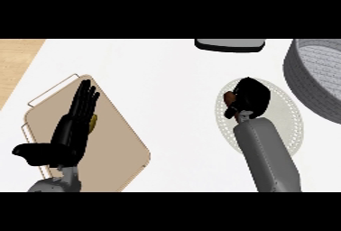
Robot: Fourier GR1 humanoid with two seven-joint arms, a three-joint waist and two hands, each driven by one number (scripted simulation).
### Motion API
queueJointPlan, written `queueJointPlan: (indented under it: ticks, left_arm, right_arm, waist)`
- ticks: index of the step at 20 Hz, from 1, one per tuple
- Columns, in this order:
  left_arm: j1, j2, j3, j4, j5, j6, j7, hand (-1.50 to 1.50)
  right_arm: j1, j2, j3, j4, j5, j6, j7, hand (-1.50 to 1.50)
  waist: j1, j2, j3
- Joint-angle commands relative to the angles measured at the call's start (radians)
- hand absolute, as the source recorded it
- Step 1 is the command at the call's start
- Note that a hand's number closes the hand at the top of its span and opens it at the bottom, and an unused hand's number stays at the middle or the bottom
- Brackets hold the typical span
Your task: Pick the sweet potato from the placemat and place it in the basket
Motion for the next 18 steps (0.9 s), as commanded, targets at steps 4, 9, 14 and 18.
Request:
queueJointPlan:
  ticks: [4, 9, 14, 18]
  left_arm:
    - [-0.008, -0.009, -0.009, 0.001, -0.009, 0.003, -0.002, 0.0]
    - [0.08, -0.002, -0.001, -0.029, 0.006, -0.011, -0.025, 0.0]
    - [0.015, -0.014, 0.002, -0.004, -0.026, 0.021, 0.028, 0.0]
    - [0.017, -0.001, 0.045, 0.009, -0.005, 0.003, 0.01, 0.0]
  right_arm:
    - [-0.236, -0.002, -0.163, 0.145, -0.099, -0.304, -0.073, 1.5]
    - [-0.396, -0.006, -0.181, 0.226, -0.092, -0.434, -0.076, 1.5]
    - [-0.527, 0.003, -0.181, 0.255, -0.098, -0.433, -0.017, 1.5]
    - [-0.543, -0.027, -0.202, 0.272, -0.115, -0.425, 0.037, 1.5]
  waist:
    - [0.004, -0.006, 0.0]
    - [-0.012, -0.021, -0.003]
    - [-0.052, -0.028, -0.004]
    - [-0.06, -0.03, -0.004]
